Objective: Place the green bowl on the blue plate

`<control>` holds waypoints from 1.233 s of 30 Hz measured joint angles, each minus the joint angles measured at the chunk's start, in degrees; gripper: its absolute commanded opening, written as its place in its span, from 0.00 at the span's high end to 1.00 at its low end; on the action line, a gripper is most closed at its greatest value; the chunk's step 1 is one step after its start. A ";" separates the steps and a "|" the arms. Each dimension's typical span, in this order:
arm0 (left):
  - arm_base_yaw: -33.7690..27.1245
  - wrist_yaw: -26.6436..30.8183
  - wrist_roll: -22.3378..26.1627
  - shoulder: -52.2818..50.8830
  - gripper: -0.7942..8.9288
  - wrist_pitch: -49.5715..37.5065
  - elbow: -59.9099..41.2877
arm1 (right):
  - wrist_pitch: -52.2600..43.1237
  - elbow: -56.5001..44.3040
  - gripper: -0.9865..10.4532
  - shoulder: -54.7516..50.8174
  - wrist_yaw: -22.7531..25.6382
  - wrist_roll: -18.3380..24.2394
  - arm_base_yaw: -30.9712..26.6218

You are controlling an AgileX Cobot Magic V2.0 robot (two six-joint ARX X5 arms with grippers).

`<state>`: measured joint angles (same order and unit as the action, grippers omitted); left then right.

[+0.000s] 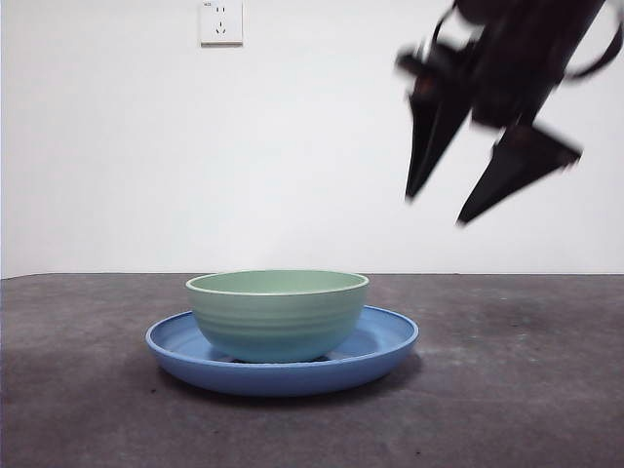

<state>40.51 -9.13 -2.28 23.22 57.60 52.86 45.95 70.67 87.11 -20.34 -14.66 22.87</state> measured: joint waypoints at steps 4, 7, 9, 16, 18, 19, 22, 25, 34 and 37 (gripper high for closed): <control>0.00 0.00 0.00 0.00 0.34 0.00 0.00 | 4.96 0.00 0.50 -12.57 3.54 1.33 0.90; 0.00 0.00 0.00 0.00 0.34 0.00 0.00 | 9.68 0.00 0.43 -21.11 7.32 2.29 2.64; 0.00 0.00 0.00 0.00 0.34 0.00 0.00 | 11.10 -0.61 0.43 -24.83 8.48 2.43 3.78; 0.00 0.00 0.00 0.00 0.34 0.00 0.00 | 12.74 -9.75 0.43 -40.13 8.52 2.69 10.27; 0.00 0.00 0.00 0.00 0.34 0.00 0.00 | 12.74 -12.87 0.43 -44.57 8.50 2.75 12.00; 0.00 0.00 0.00 0.00 0.34 0.00 0.00 | 12.94 -14.75 0.43 -47.39 8.52 2.78 12.81; 0.00 0.00 0.00 0.00 0.34 0.00 0.00 | 13.51 -18.67 0.43 -54.60 8.46 2.82 13.86; 0.00 0.00 0.00 0.00 0.34 0.00 0.00 | 13.84 -20.15 0.43 -60.35 8.46 2.84 13.86; 0.00 0.00 0.00 0.00 0.35 0.00 0.00 | 14.64 -20.63 0.43 -66.58 8.41 2.91 13.86; 0.00 0.00 0.00 0.00 0.35 0.00 0.00 | 14.88 -20.70 0.43 -66.55 8.41 2.89 13.86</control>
<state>40.51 -9.13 -2.28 23.22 57.60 52.86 60.84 49.98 20.56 -11.92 -11.77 36.73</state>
